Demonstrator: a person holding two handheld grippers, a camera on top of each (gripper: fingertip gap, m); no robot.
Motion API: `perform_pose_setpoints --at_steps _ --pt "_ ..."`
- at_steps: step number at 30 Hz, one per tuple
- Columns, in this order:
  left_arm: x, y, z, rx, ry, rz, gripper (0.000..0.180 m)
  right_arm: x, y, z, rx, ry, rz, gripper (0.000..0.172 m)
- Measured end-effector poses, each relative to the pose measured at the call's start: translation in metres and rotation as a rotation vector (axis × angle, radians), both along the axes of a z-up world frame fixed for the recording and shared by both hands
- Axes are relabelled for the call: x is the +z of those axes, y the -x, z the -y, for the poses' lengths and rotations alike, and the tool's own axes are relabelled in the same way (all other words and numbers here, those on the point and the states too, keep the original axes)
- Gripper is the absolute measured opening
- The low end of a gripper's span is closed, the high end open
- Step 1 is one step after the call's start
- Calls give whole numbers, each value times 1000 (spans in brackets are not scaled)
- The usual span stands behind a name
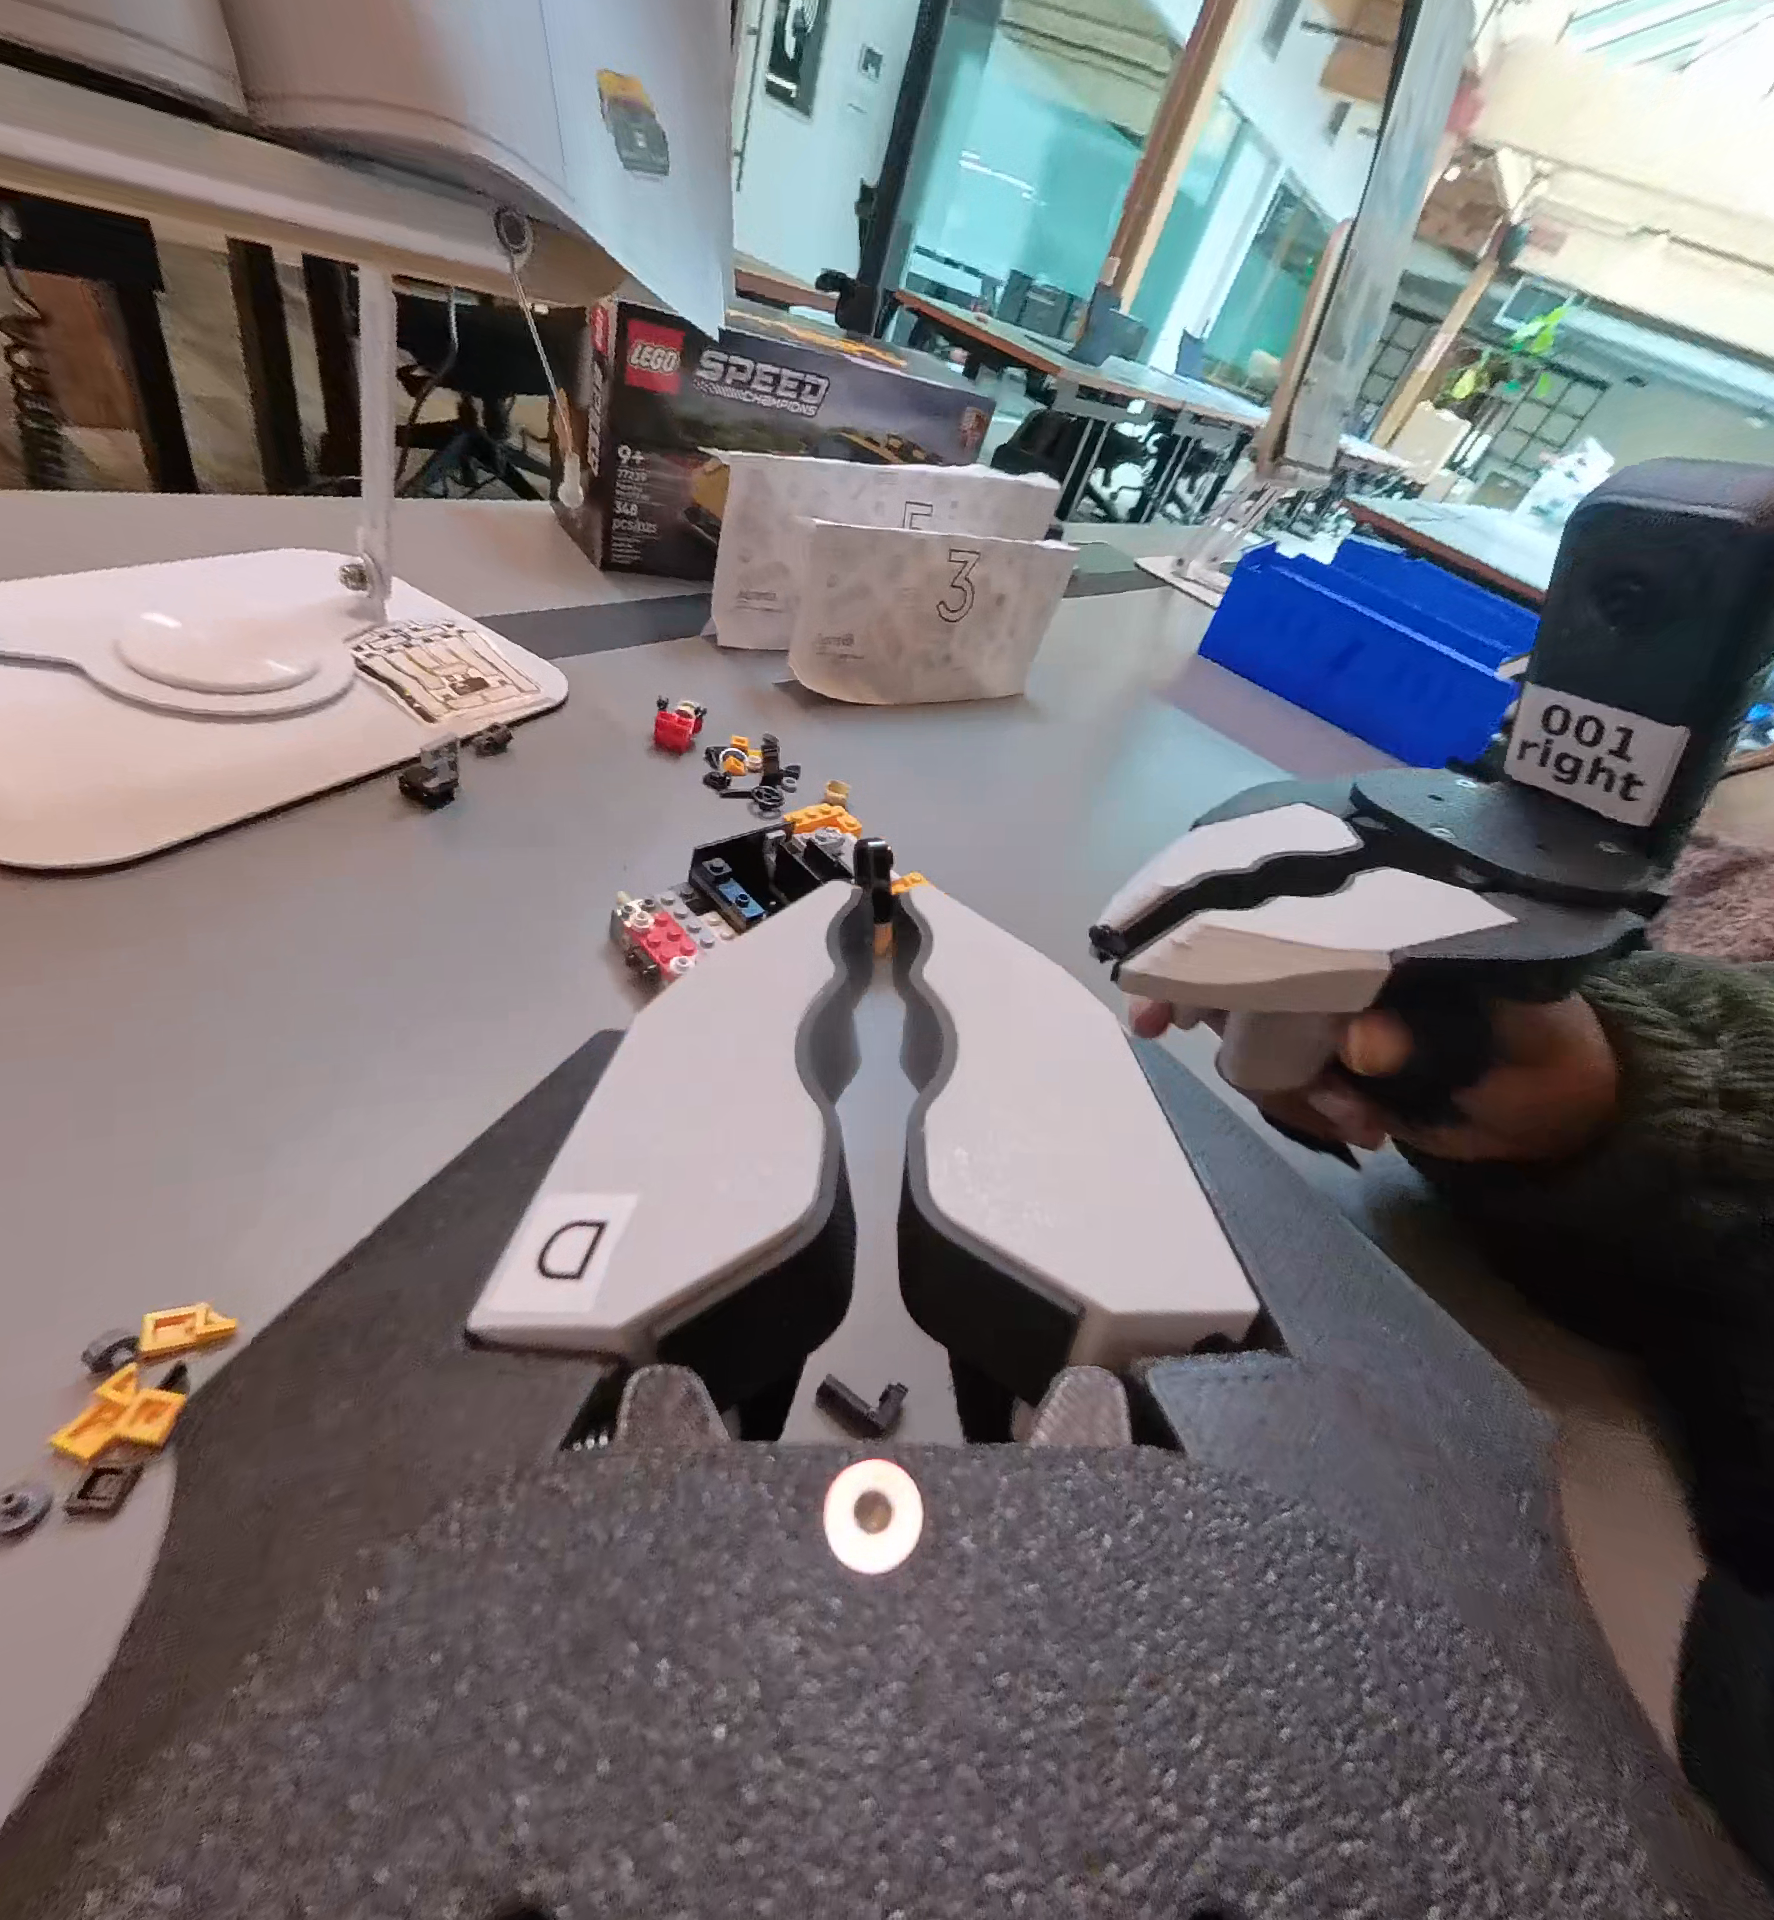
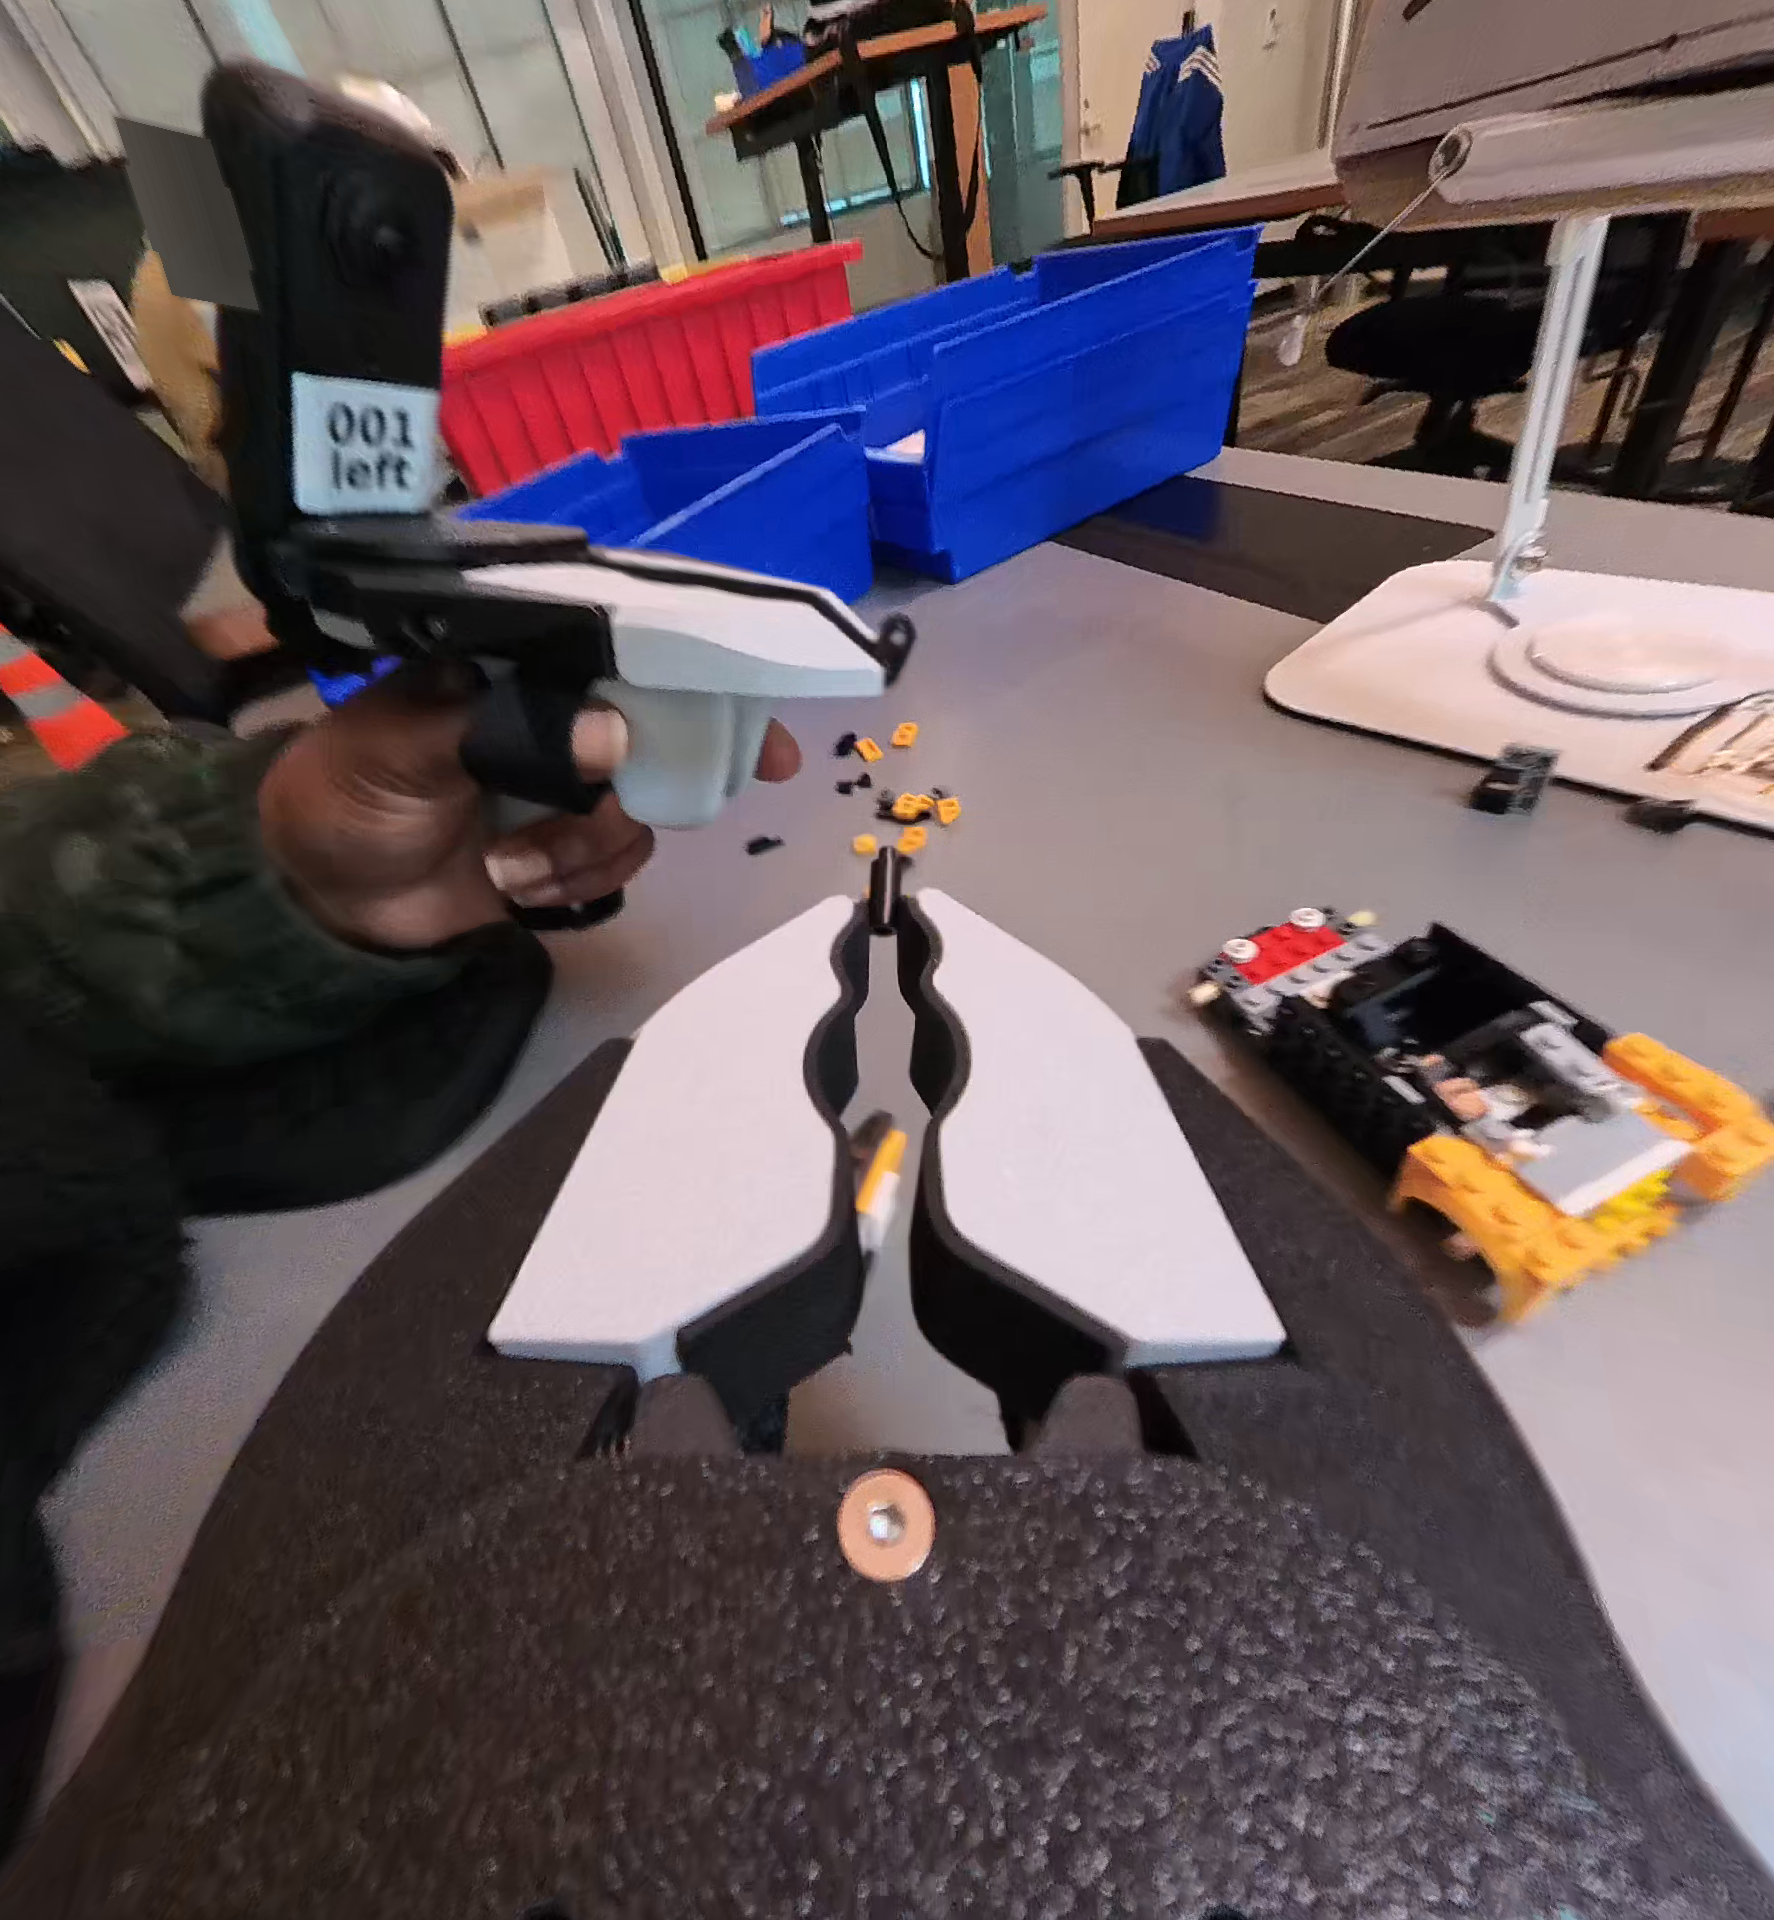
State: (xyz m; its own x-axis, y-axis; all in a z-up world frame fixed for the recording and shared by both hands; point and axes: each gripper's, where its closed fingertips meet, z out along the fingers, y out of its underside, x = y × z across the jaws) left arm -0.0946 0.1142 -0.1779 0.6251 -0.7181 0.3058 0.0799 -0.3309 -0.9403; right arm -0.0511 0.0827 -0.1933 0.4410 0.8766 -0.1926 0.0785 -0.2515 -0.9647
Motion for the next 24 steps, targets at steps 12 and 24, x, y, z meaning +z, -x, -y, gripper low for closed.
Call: perform_pose_setpoints --at_steps 12,24 --pt "80 108 22 215 -243 -254 4 -33 -35 -22 12 -12 260 5" --pt "-35 146 25 253 236 -613 4 -42 -28 -16 51 0 282 5"
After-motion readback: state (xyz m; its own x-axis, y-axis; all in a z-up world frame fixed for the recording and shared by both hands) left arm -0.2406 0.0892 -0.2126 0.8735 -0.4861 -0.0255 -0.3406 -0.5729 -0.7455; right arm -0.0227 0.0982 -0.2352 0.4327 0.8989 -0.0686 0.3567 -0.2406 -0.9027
